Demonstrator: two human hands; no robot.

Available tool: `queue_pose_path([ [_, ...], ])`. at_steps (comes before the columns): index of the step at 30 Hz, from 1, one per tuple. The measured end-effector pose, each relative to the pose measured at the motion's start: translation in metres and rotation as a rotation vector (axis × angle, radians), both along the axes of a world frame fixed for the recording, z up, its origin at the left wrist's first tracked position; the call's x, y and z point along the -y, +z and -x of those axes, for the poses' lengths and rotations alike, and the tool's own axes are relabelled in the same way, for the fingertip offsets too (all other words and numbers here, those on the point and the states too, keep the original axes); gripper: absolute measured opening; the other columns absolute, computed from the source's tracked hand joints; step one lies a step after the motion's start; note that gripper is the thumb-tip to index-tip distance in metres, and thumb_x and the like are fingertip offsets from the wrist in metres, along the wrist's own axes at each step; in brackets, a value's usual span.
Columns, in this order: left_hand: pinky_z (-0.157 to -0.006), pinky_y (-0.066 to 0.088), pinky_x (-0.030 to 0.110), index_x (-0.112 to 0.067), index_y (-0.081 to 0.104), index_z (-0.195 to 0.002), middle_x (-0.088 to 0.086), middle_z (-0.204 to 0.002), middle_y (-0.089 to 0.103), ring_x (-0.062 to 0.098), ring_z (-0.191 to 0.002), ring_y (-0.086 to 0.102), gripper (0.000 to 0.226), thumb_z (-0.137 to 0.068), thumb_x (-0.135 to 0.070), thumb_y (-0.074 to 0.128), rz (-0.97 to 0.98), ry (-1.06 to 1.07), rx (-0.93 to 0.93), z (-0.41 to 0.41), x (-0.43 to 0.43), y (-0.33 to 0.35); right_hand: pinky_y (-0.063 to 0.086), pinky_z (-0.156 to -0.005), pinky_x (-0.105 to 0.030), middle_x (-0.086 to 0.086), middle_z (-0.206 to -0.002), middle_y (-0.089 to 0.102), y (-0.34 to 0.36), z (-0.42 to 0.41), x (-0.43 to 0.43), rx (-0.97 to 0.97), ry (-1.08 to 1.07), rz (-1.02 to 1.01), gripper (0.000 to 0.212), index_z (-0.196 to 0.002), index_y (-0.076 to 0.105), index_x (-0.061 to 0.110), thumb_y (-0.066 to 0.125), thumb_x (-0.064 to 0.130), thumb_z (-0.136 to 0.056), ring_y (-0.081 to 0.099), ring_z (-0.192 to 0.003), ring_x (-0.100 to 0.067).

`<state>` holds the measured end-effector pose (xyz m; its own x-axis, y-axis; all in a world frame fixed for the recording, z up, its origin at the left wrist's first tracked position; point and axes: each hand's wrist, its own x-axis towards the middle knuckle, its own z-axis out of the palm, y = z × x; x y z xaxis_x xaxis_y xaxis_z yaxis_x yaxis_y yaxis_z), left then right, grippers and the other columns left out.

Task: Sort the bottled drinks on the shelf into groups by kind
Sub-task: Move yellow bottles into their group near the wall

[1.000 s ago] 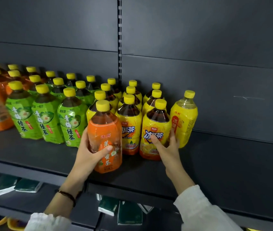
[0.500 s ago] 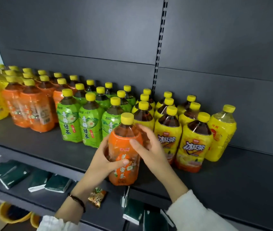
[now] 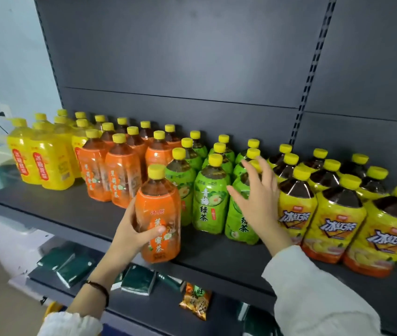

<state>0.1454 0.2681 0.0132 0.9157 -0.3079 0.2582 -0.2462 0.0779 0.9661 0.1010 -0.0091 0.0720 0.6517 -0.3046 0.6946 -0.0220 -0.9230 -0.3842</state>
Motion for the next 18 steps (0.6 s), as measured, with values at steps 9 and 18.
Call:
queue_pose_path([
  [9, -0.096, 0.048, 0.041, -0.040, 0.030, -0.126, -0.002, -0.129, 0.045, 0.016, -0.113, 0.052, 0.093, -0.053, -0.050, 0.087, -0.154, 0.241, 0.098, -0.061, -0.023, 0.001, 0.027, -0.113, -0.048, -0.002, -0.156, 0.022, -0.011, -0.008, -0.001, 0.124, 0.001, -0.030, 0.079, -0.144, 0.037, 0.024, 0.078, 0.032, -0.076, 0.026, -0.143, -0.021],
  [18, -0.089, 0.044, 0.030, -0.014, 0.042, -0.133, 0.005, -0.123, 0.056, 0.026, -0.114, 0.056, 0.069, -0.076, -0.031, 0.077, -0.182, 0.508, 0.153, -0.086, 0.001, 0.001, 0.020, -0.116, -0.033, -0.005, -0.154, 0.024, -0.014, -0.010, -0.002, 0.162, 0.002, -0.141, 0.096, -0.149, 0.025, 0.015, 0.080, 0.033, -0.073, 0.023, -0.142, -0.016],
])
